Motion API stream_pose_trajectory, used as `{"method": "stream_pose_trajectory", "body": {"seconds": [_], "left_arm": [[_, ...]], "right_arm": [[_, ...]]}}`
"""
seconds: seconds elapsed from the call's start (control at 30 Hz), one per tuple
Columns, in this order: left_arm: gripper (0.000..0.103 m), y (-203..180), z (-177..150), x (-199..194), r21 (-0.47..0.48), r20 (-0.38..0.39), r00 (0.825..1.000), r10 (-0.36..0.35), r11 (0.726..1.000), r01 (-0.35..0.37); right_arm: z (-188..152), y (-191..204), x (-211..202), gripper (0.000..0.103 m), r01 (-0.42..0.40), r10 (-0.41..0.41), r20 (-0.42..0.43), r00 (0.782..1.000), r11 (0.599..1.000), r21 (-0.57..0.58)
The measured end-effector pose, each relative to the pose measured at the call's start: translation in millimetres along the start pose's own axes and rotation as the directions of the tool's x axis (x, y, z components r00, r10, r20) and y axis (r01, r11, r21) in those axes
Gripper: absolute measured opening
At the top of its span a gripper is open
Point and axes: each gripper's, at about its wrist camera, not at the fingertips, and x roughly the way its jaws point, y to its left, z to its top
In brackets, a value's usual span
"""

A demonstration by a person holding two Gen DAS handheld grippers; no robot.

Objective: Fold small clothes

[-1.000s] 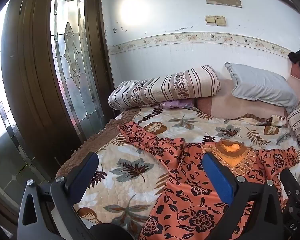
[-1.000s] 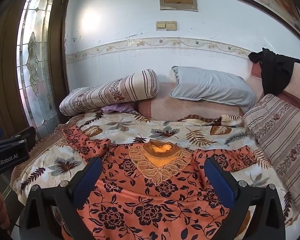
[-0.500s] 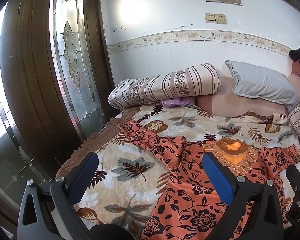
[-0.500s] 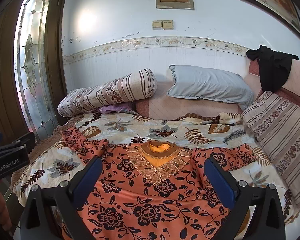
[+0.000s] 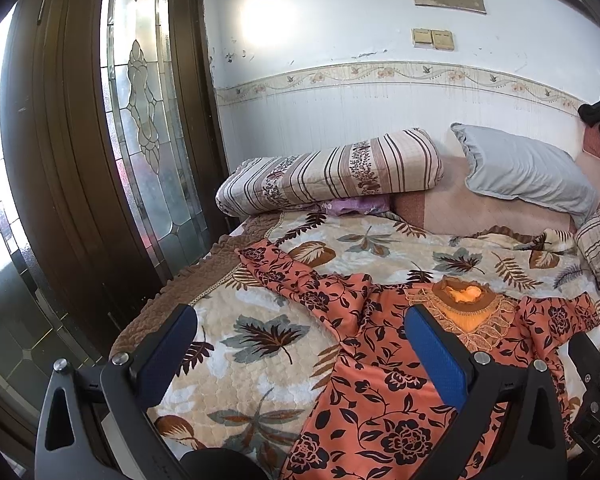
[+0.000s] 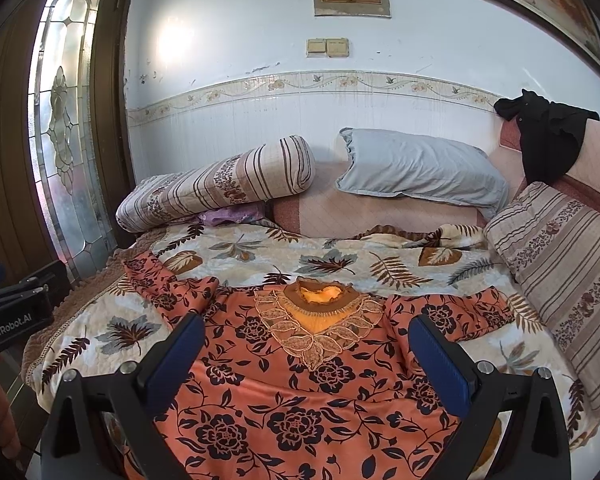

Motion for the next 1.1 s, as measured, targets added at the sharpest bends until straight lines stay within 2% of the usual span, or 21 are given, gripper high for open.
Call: {"method": "stream_pose_trajectory", "body": {"seconds": [0.37, 1.1], "left_arm": [[0.103, 15, 3, -1, -0.032, 0.006, 1.000, 0.030, 0.999, -0.029], [0.103, 32, 1, 7, -0.063, -0.013, 0.997, 0.070, 0.995, -0.071]], "right_arm": [[12, 13, 2, 0.103, -0.028, 0.029, 0.015, 0.999, 1.000, -0.008], [10, 19, 11, 0.103, -0.056, 0.055, -0.013, 0.998, 0.998, -0.006]]}}
